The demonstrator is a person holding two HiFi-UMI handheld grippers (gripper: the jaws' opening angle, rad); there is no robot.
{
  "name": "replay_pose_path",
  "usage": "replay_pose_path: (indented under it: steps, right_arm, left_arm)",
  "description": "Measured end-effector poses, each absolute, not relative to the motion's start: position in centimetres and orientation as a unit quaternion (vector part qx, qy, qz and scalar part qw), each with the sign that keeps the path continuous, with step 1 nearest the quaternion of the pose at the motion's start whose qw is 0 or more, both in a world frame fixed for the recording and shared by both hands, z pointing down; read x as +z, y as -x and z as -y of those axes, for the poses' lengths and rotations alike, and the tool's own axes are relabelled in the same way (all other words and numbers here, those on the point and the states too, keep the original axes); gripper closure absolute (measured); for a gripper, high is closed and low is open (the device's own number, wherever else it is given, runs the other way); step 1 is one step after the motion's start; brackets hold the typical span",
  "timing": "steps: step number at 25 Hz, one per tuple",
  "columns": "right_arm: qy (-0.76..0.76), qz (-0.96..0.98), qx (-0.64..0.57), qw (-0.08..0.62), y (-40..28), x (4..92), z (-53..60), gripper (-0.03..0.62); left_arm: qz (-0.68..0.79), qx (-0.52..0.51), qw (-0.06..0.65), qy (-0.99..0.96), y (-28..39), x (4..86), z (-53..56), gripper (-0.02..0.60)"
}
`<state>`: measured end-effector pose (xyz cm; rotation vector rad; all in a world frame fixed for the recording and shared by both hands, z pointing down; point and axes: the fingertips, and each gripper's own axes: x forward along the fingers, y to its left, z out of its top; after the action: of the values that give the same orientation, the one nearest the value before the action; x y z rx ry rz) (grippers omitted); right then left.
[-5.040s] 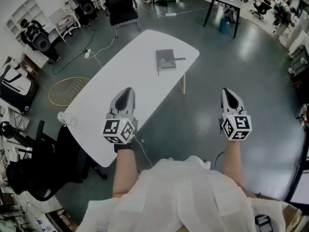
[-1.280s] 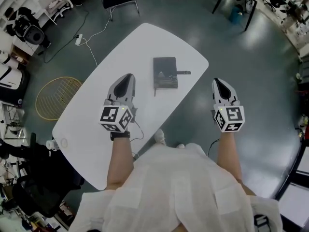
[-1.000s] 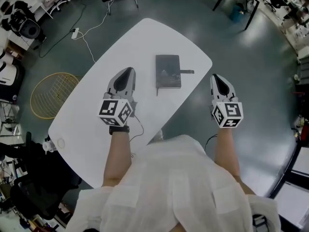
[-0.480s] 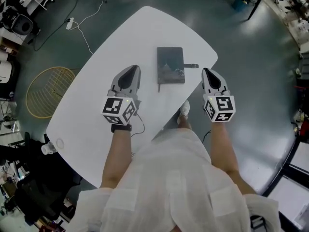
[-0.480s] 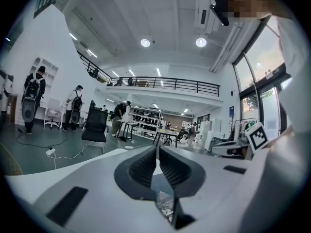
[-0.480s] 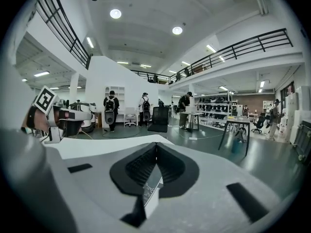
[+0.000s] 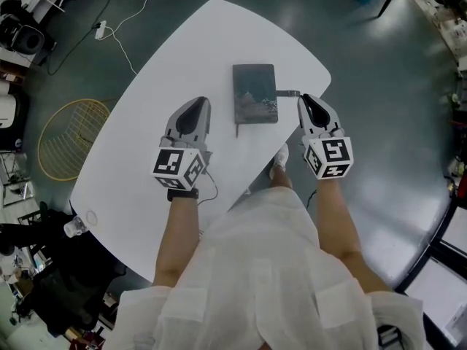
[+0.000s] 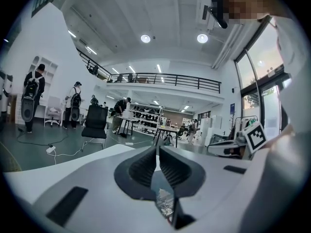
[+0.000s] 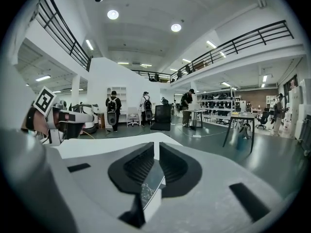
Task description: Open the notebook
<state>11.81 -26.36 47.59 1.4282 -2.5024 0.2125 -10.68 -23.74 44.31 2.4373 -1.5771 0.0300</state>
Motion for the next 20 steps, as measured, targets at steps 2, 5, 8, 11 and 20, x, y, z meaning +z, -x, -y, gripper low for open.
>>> replay_pose_path:
  steps: [2, 5, 8, 11, 20]
  right_arm:
    - [-0.486, 0.861, 0.074, 0.126, -11.7, 47.8, 26.6, 0.552]
    - [-0.485, 0.862, 0.076, 0.125, -11.8, 48.0, 26.9, 0.529]
    - [-0.483, 0.863, 0.078, 0.128, -11.8, 48.3, 27.1, 0.494]
    - [-0.483, 0.862, 0.081, 0.129, -11.7, 48.7, 27.2, 0.466]
    - [-0.475, 0.861, 0.103, 0.152, -10.5, 51.7, 27.3, 0.456]
  left_arm:
    - [0.538, 0.012, 0.118, -0.835, 10.4, 44.4, 23.9, 0.561]
    - [0.537, 0.013, 0.119, -0.835, 10.2, 44.5, 24.0, 0.561]
    - [0.538, 0.014, 0.120, -0.834, 10.1, 44.7, 24.2, 0.561]
    - [0.538, 0.017, 0.120, -0.835, 10.1, 44.9, 24.3, 0.561]
    - [0.534, 0.025, 0.123, -0.836, 9.4, 45.8, 24.3, 0.561]
